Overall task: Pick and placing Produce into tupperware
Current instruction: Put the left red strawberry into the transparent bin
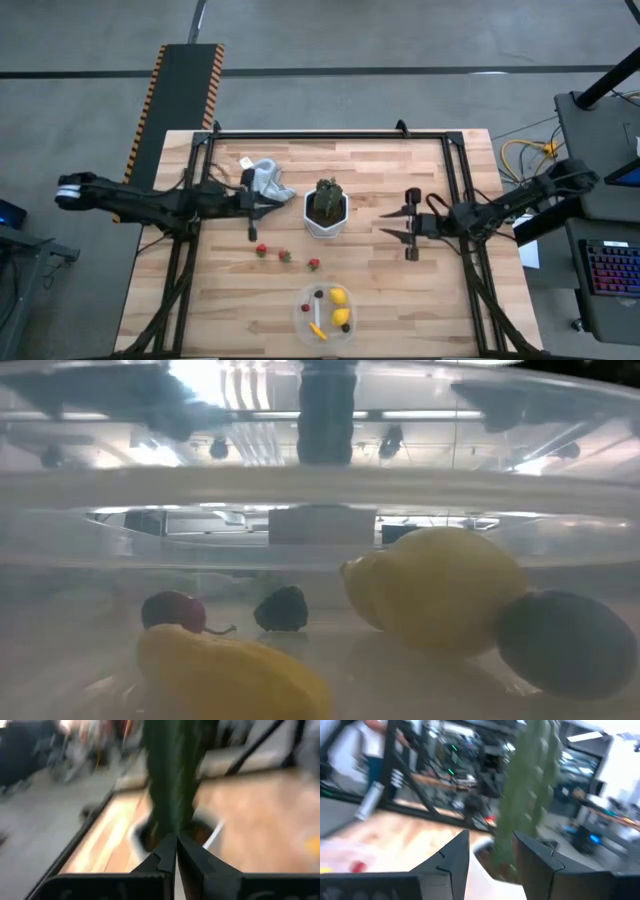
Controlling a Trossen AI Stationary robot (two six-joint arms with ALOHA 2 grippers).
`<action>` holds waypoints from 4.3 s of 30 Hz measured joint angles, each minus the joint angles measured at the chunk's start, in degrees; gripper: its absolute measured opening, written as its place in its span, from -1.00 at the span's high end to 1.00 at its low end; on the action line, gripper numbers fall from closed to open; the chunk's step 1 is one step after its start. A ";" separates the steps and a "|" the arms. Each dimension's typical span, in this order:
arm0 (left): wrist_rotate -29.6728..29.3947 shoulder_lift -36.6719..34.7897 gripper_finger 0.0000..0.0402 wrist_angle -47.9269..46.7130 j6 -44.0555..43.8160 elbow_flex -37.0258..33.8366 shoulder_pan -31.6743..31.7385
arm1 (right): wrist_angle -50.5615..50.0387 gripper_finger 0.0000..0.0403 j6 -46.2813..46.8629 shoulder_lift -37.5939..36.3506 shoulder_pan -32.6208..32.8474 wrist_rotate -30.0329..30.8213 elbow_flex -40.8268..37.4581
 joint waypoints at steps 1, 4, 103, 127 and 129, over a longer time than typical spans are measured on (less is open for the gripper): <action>-2.43 0.72 1.00 -4.81 -0.06 1.80 -0.23 | -1.44 0.31 0.00 -0.02 -0.62 1.00 0.17; -4.50 2.31 1.00 -15.06 -0.84 6.42 -0.24 | -5.07 0.31 0.32 -0.02 -2.57 2.01 0.66; 18.58 41.89 0.48 -66.53 -84.01 29.90 -8.77 | -12.29 0.37 12.07 0.07 -5.17 -4.54 -0.47; 21.55 41.89 0.48 -64.29 -81.22 29.27 -8.85 | -13.31 0.41 12.09 0.07 -5.17 -4.57 -0.47; 21.55 41.89 0.48 -64.24 -81.22 29.27 -8.88 | -13.31 0.40 12.09 0.07 -5.17 -4.57 -0.47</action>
